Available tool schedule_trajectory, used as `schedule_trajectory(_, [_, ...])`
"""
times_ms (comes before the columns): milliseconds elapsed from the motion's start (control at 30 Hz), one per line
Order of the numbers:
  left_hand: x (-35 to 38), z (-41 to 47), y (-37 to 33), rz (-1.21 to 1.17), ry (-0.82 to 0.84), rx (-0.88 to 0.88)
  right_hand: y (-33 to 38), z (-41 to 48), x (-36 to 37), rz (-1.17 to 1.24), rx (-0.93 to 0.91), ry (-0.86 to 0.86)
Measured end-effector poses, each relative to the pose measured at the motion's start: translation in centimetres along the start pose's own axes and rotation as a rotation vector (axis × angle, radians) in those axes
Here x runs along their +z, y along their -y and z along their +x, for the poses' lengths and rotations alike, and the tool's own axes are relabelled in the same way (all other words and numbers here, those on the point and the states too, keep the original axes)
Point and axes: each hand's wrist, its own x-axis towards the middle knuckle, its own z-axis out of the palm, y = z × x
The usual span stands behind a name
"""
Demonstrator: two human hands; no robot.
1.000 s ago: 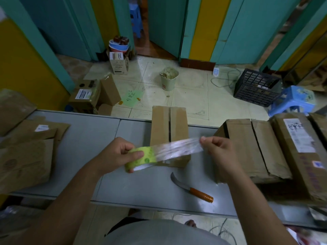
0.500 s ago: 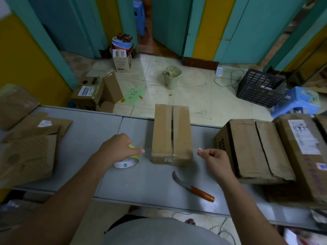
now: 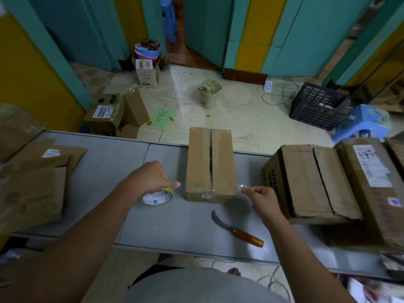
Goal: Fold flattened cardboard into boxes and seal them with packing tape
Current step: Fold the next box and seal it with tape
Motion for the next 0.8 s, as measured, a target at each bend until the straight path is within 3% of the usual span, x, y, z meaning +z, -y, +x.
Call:
schedule_trajectory(400, [1.7, 0.9, 0.7, 0.004, 0.002, -0.019, -1.5, 1.3, 0.9, 0.004, 0.135, 0.009])
schedule_trajectory(567, [2.9, 1.4, 1.1, -0.036, -0.005, 0.019, -2.1, 1.6, 1.6, 0.082, 0.297, 0.002])
schedule_trajectory(800, [4.2, 1.5, 0.4, -0.039, 0.032, 0.048, -2.0, 1.2, 1.6, 0.305, 0.543, 0.146])
